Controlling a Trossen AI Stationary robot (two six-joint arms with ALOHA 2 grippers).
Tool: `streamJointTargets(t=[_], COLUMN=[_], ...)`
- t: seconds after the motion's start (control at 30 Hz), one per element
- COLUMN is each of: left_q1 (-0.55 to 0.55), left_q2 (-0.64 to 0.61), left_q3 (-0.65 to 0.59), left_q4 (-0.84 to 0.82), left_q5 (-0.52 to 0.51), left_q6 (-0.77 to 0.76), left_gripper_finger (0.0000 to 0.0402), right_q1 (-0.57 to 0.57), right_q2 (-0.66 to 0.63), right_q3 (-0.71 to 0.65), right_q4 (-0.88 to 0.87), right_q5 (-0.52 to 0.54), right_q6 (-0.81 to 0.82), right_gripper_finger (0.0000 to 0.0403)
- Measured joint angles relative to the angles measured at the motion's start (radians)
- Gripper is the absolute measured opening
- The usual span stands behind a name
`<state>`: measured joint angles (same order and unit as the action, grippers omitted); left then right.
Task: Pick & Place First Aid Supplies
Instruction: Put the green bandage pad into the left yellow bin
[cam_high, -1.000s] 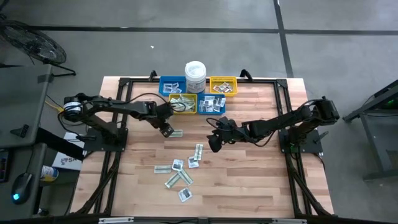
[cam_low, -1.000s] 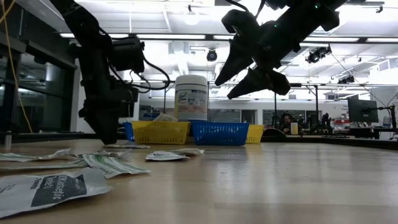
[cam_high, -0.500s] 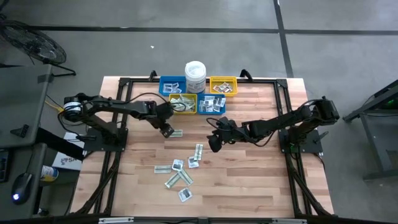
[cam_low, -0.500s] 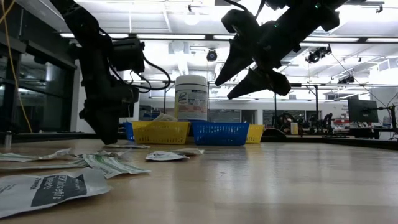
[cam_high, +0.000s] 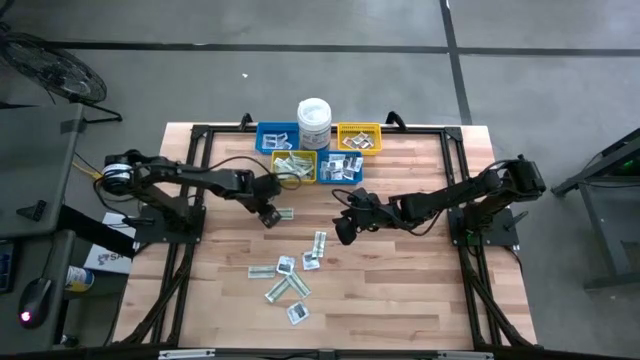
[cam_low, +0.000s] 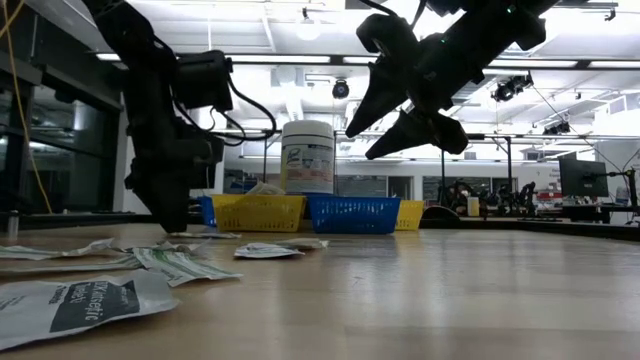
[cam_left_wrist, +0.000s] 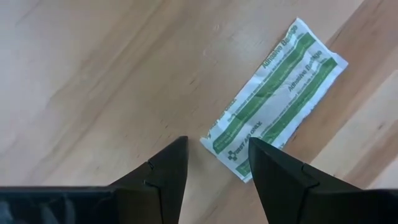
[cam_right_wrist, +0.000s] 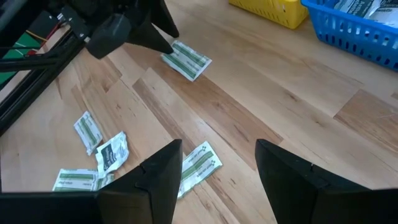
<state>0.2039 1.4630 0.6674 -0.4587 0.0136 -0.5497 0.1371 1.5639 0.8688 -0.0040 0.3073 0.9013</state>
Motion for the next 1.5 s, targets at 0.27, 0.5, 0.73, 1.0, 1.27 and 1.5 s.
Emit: streamJointTargets(t=[0.27,0.5,0.73,1.0,1.27,1.5], left_q1=[-0.065,-0.089,-0.086,-0.085,-0.085,-0.085], left_q2=[0.101,0.126,0.126,0.127,0.125,0.088], left_q3=[0.006,0.008,0.008,0.008,0.008,0.03], left_q4=[0.008,0.015,0.013,0.012,0.012,-0.042], left_q5=[-0.106,-0.136,-0.123,-0.121,-0.116,-0.086], left_q6=[-0.042,-0.063,-0.078,-0.101,-0.111,-0.085], left_gripper_finger=[0.0169,0.0169,0.0134,0.0068,0.0005,0.0002], right_q1=[0.0,0.0,0.0,0.0,0.0,0.0], right_q2=[0.0,0.0,0.0,0.0,0.0,0.0], right_q3=[0.0,0.0,0.0,0.0,0.0,0.0], right_q4=[0.0,0.0,0.0,0.0,0.0,0.0], right_q5=[0.0,-0.015,-0.03,-0.064,-0.075,-0.075], right_q6=[0.015,0.022,0.041,0.045,0.043,0.042], right_gripper_finger=[0.0197,0.0197,0.0197,0.0197,0.0197,0.0197])
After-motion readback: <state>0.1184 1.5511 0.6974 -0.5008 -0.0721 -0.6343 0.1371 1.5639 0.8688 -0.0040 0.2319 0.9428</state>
